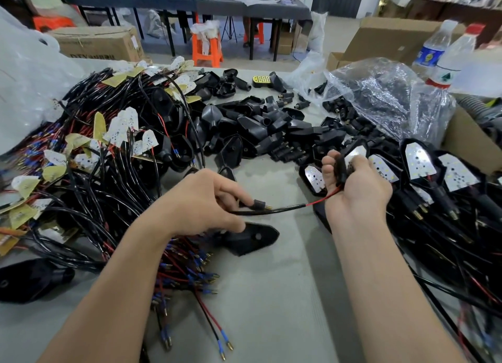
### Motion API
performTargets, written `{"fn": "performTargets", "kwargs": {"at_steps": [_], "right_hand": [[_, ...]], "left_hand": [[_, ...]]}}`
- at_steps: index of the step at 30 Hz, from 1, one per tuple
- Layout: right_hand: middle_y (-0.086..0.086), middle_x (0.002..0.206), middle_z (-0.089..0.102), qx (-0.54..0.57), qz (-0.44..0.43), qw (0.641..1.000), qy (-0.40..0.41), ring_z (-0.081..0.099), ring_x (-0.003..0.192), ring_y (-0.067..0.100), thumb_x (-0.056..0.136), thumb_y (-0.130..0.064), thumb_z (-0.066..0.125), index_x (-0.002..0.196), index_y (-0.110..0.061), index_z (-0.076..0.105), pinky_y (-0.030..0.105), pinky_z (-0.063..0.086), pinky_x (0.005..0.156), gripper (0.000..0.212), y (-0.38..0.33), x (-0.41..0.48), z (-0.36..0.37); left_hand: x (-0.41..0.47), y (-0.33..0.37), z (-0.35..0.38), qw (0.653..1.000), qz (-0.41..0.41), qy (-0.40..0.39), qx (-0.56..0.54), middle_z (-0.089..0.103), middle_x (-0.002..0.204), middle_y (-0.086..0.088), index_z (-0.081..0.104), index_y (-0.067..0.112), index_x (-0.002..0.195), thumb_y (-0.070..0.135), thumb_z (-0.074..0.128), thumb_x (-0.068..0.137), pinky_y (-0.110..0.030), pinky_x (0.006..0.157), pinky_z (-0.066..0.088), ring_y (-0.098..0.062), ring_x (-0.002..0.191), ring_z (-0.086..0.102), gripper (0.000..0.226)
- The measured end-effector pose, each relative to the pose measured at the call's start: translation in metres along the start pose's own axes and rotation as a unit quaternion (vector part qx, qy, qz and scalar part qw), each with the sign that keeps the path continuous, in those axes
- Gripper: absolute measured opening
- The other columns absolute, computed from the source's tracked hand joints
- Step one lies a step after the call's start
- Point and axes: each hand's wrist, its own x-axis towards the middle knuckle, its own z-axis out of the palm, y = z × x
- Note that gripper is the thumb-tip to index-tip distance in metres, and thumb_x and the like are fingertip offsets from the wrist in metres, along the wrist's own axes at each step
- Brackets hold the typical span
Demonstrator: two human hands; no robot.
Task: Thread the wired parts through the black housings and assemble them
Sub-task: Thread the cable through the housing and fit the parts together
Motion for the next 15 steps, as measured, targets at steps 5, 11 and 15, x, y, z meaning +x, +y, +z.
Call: {"fn": "performTargets", "kwargs": {"at_steps": [5, 11, 15], "right_hand": [[0.014, 0.070, 0.064, 0.023, 0.005, 1.000, 0.014, 0.065, 0.060, 0.025, 0.099, 0.003, 0.047, 0.095, -0.004, 0.055, 0.029, 0.058, 0.058, 0.011, -0.001, -0.002, 0.003], [0.004, 0.075, 0.057, -0.266, 0.007, 0.964, 0.011, 0.055, 0.061, 0.018, 0.080, -0.005, 0.060, 0.090, -0.018, 0.059, 0.029, 0.047, 0.062, 0.016, 0.007, -0.004, 0.002], [-0.014, 0.093, 0.065, -0.479, -0.173, 0.861, -0.003, 0.060, 0.079, 0.001, 0.079, -0.015, 0.064, 0.101, -0.028, 0.058, 0.022, 0.045, 0.074, 0.026, 0.011, -0.016, -0.002]], "left_hand": [[0.001, -0.004, -0.004, 0.994, 0.007, 0.104, -0.046, 0.074, 0.063, 0.008, 0.083, 0.042, 0.079, 0.026, 0.087, 0.078, -0.014, 0.049, 0.042, 0.001, 0.048, 0.055, 0.017], [0.001, -0.010, -0.006, 0.964, 0.012, 0.263, -0.020, 0.074, 0.070, 0.021, 0.082, 0.044, 0.078, 0.018, 0.082, 0.085, -0.017, 0.056, 0.053, -0.003, 0.061, 0.069, 0.027], [0.001, -0.013, -0.005, 0.940, 0.013, 0.339, 0.043, 0.071, 0.070, 0.020, 0.082, 0.034, 0.080, -0.003, 0.064, 0.087, -0.006, 0.044, 0.037, 0.003, 0.045, 0.056, 0.042]]}}
